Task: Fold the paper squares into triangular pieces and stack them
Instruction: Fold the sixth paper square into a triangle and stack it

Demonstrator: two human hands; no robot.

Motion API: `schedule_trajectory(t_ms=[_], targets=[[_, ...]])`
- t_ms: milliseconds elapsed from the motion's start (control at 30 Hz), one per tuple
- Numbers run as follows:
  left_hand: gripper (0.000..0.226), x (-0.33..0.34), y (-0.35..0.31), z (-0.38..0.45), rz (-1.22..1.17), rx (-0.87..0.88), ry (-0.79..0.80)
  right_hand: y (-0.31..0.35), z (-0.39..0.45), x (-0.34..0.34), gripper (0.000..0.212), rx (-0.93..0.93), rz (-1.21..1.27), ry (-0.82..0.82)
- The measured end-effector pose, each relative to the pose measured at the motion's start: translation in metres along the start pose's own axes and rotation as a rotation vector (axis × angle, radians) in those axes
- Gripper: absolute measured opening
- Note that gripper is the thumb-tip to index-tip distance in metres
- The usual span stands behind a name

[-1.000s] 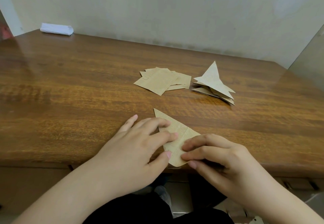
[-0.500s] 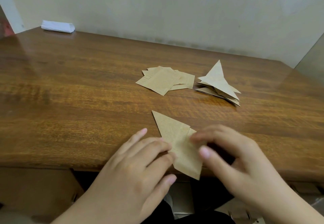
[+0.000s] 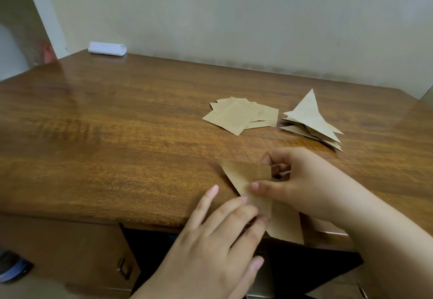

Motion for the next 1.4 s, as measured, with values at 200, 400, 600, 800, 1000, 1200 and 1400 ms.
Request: schedule_trajectory(t_ms=[200, 400, 600, 800, 1000, 1200, 1400], targets=[[0.036, -0.052, 0.086, -0.011, -0.778, -0.877, -0.321, 0.020, -0.021, -0.013, 0.031, -0.164, 0.190, -0.084], [0.023, -0.014, 0.073, 0.005, -1.510, -1.066, 0.001, 0.046, -0.037, -0.009, 0.030, -0.305, 0.191, -0.092], [0.015, -0.019, 0.068, 0.001, -1.561, -1.128, -0.085, 0.047, -0.045, -0.027, 0.049, -0.227, 0.138, -0.235], [0.018, -0.026, 0.067, -0.002, -1.549, -1.115, -0.064, 0.044, -0.048, -0.026, 0.058, -0.231, 0.302, -0.232], [0.017, -0.032, 0.068, -0.002, -1.511, -1.076, -0.050, 0.042, -0.050, -0.026, 0.049, -0.215, 0.369, -0.186], [0.023, -0.032, 0.067, 0.000, -1.497, -1.078, -0.033, 0.044, -0.051, -0.025, 0.047, -0.165, 0.200, -0.117], [0.021, -0.031, 0.068, -0.001, -1.499, -1.095, -0.051, 0.043, -0.052, -0.023, 0.049, -0.132, 0.154, -0.075]])
Point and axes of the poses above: each hand's wrist, its own z-axis towards the middle knuckle, its own x-axis out of the palm, y = z × x, the point moved 10 cm from there along z, towards the middle knuckle, and after that the axes turned 11 degrees about -x, right-handed, at the moved point
